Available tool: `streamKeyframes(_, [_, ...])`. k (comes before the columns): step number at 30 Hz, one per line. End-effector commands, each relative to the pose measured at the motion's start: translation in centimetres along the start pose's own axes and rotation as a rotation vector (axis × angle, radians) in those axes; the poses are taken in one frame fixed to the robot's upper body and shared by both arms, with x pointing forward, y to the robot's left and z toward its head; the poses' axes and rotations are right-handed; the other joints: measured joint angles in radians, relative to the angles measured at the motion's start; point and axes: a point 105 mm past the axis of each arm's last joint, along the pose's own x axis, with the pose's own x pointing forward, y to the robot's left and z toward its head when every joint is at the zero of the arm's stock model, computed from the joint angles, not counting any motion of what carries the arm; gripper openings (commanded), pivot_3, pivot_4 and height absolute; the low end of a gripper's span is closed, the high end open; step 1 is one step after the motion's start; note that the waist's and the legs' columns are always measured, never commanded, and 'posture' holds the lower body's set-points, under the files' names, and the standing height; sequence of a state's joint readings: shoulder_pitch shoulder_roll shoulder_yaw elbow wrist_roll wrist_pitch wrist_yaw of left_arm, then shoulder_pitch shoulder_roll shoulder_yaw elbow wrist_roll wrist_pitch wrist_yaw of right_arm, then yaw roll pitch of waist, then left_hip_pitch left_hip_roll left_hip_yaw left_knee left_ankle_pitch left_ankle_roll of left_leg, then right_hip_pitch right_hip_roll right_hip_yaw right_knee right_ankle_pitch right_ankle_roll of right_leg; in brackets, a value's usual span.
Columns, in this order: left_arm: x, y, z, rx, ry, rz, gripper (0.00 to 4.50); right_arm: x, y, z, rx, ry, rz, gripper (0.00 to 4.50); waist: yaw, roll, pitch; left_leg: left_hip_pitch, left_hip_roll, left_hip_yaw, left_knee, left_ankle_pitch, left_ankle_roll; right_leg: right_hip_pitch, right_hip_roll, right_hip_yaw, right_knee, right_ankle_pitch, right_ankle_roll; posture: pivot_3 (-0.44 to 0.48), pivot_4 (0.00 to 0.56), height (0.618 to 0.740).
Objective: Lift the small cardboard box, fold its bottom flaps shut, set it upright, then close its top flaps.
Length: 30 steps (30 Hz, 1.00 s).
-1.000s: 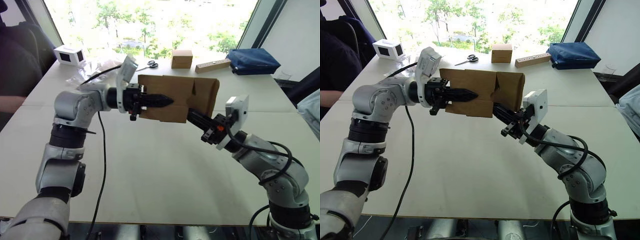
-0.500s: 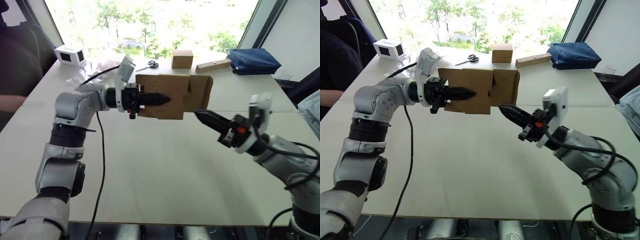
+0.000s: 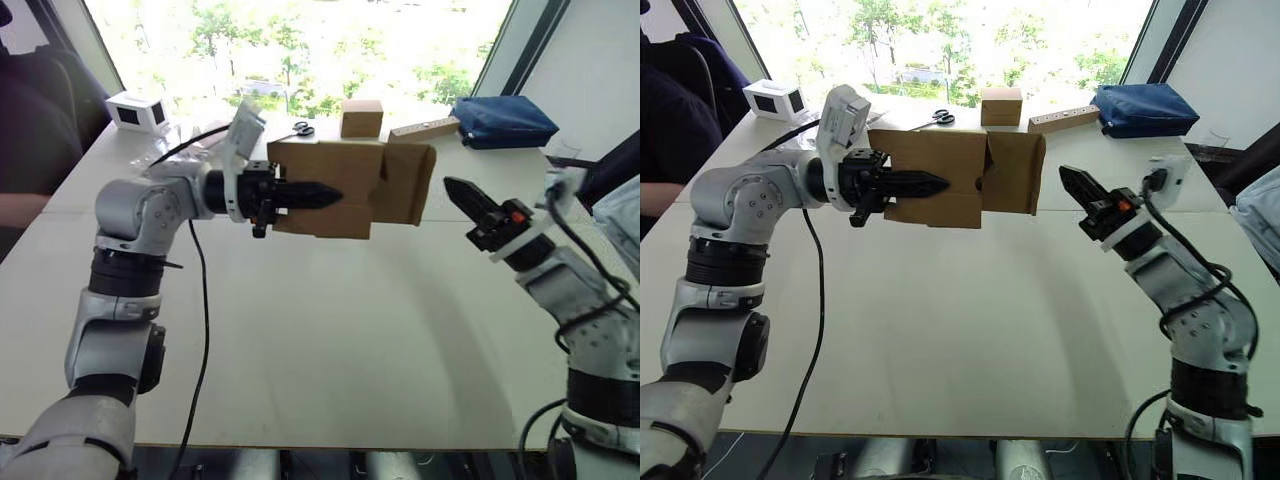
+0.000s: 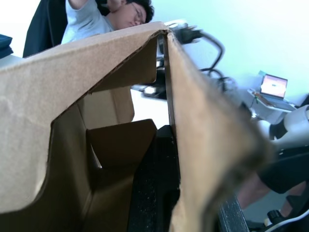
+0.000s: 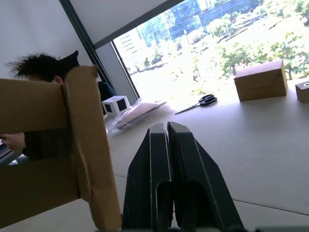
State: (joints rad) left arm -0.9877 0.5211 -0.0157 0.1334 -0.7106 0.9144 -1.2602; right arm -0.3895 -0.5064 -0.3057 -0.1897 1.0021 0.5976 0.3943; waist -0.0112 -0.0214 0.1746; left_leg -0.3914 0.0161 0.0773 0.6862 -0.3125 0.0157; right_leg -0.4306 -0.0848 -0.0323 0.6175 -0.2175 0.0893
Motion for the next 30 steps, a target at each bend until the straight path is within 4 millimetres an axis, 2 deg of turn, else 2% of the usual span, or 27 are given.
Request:
streamKeyframes(1, [-0.1, -0.8, 1.4, 0.049, -0.03, -0.014, 0.0, 1.2, 1.6, 0.8, 0.011, -0.062, 0.086, 0.09, 0.0, 0.0, 0.0, 0.0, 0.0, 0.0, 0.0, 0.0, 0.0, 0.0, 0.0, 0.0, 0.0, 0.0, 0.0, 0.0, 0.15, 0.74])
streamKeyframes(8, [-0.2, -0.4, 1.5, 0.048, -0.036, 0.004, 0.0, 1.8, 3.4, 0.9, 0.076, -0.1, 0.147, 0.09, 0.0, 0.0, 0.0, 0.0, 0.0, 0.0, 0.0, 0.0, 0.0, 0.0, -0.001, 0.0, 0.0, 0.0, 0.001, 0.0, 0.15, 0.74])
streamKeyframes(13, [-0.4, 0.7, 1.6, 0.042, -0.048, 0.039, 0.0, 1.2, 5.8, 0.7, 0.154, -0.112, 0.229, 0.09, 0.0, 0.0, 0.0, 0.0, 0.0, 0.0, 0.0, 0.0, 0.0, 0.0, -0.001, 0.0, 0.0, 0.0, 0.001, 0.0, 0.15, 0.74])
streamKeyframes(23, [-0.2, 0.0, 1.5, 0.028, -0.048, 0.006, 0.0, 0.9, 6.4, -0.1, 0.233, -0.141, 0.23, 0.09, -0.001, 0.0, 0.0, 0.0, 0.0, 0.0, 0.0, 0.0, 0.0, 0.0, -0.001, 0.0, 0.0, 0.001, 0.001, 0.0, 0.15, 0.74])
streamKeyframes(24, [-0.3, 0.0, 1.5, 0.028, -0.048, 0.005, 0.0, 0.9, 6.5, -0.1, 0.241, -0.145, 0.233, 0.57, -0.001, 0.0, 0.0, 0.0, 0.0, 0.0, 0.0, 0.0, 0.0, 0.0, -0.001, 0.0, 0.0, 0.001, 0.001, 0.0, 0.15, 0.74])
streamKeyframes(25, [-0.3, -0.1, 1.5, 0.028, -0.049, 0.004, 0.0, 0.9, 6.6, -0.2, 0.25, -0.15, 0.234, 0.8, -0.001, 0.0, 0.0, 0.0, 0.0, 0.0, 0.0, 0.0, 0.0, 0.0, -0.001, 0.0, 0.0, 0.001, 0.001, 0.0, 0.15, 0.74])
streamKeyframes(28, [-0.2, -0.2, 1.6, 0.028, -0.053, 0.001, 0.0, 1.0, 6.6, 0.0, 0.287, -0.179, 0.232, 1.86, -0.001, 0.0, 0.0, 0.0, 0.0, 0.0, 0.0, 0.0, 0.0, 0.0, -0.001, 0.0, 0.0, 0.001, 0.001, 0.0, 0.15, 0.74])
streamKeyframes(30, [-0.2, -0.1, 1.7, 0.027, -0.057, 0.002, 0.0, 1.1, 6.6, 0.1, 0.309, -0.196, 0.233, 1.86, -0.001, 0.0, 0.0, 0.0, 0.0, 0.0, 0.0, 0.0, 0.0, 0.0, -0.001, 0.0, 0.0, 0.001, 0.001, 0.0, 0.15, 0.74])
